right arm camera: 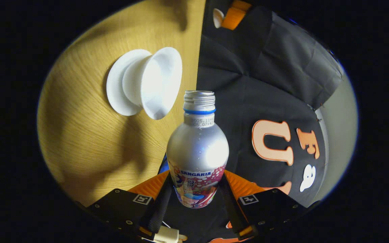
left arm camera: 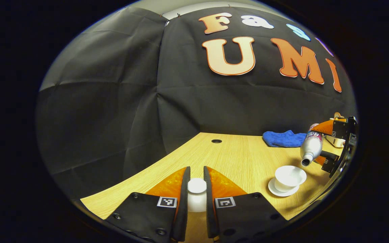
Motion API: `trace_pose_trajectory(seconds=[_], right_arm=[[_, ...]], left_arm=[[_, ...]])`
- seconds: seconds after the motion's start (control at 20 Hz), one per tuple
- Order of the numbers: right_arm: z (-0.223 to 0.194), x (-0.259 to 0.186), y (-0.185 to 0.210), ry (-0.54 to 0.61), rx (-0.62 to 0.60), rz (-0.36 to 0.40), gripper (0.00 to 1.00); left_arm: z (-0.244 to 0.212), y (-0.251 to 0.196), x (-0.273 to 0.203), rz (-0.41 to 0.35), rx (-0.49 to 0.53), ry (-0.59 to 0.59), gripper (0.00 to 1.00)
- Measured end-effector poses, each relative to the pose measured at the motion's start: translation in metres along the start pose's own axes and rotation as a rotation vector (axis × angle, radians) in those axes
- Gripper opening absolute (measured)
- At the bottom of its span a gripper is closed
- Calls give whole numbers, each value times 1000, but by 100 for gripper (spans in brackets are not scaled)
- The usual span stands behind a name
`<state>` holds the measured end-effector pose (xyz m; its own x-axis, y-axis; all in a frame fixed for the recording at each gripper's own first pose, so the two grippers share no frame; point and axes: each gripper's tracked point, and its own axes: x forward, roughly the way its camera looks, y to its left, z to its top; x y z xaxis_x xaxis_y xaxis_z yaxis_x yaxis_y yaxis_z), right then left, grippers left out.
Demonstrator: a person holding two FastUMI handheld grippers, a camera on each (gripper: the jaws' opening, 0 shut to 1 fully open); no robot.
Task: Open the teacup lid with one hand, grasp the water bottle and pour water into the teacup with the other hand; after pouring, place the water bottle on the coaster and then close the teacup lid.
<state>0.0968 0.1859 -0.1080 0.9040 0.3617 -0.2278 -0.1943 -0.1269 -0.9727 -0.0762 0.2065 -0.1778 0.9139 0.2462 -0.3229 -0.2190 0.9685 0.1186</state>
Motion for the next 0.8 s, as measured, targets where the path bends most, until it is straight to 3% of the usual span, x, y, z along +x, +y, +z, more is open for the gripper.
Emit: trace_pose_trajectory(seconds=[0.4, 0.65, 0.8], right_arm=[[-45, 29, 14, 103, 458, 39, 79], [-60, 39, 25, 210, 724, 9, 79], [-65, 48, 38, 229, 949, -4, 79]], left_arm=[[21, -29, -3, -36, 6, -43, 27], [37, -53, -5, -71, 29, -73, 27], [49, -73, -8, -98, 40, -98, 27]])
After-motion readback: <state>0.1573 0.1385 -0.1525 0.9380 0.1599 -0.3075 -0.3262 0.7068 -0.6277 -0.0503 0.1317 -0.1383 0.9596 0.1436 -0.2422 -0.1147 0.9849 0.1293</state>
